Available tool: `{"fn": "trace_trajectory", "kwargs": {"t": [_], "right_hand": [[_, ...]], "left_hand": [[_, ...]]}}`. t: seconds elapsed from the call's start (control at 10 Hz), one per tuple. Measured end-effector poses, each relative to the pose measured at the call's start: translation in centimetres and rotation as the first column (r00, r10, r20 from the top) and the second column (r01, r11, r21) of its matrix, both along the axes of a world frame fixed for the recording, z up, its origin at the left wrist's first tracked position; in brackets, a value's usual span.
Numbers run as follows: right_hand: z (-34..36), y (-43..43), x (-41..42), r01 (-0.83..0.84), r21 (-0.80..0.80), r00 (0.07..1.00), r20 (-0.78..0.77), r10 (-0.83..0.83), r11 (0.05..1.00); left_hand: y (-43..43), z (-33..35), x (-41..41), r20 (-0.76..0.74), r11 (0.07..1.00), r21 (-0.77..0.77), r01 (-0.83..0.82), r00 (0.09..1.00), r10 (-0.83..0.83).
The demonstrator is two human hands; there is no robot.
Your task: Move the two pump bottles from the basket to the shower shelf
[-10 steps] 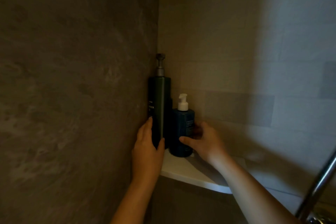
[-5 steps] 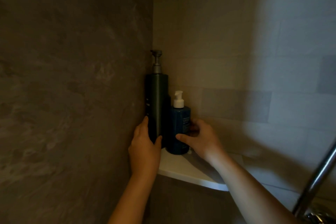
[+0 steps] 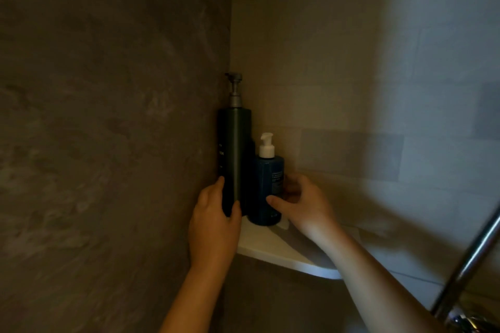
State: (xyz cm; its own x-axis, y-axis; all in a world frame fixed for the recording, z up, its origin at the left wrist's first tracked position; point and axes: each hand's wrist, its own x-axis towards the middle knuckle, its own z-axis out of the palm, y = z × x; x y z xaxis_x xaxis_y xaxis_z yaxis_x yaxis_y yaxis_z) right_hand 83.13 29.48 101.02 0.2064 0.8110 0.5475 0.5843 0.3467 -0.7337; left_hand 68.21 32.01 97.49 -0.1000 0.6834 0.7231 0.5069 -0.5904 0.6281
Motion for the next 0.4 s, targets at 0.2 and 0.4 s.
{"fn": "trace_trajectory", "kwargs": {"t": [0.2, 0.4], "right_hand": [[-0.7, -3.3, -0.4, 0.179, 0.126, 0.954, 0.222, -0.204, 0.976], [-2.6, -7.8, -1.6, 0.258, 0.255, 0.825, 0.444, -0.350, 0.932]], "left_hand": [[-2.9, -0.5, -0.9, -0.099, 0.998, 0.059, 0.027, 0.995, -0.021], [-6.3, -1.9, -1.3, -0.206, 0.998, 0.053, -0.020, 0.978, 0.030]]}}
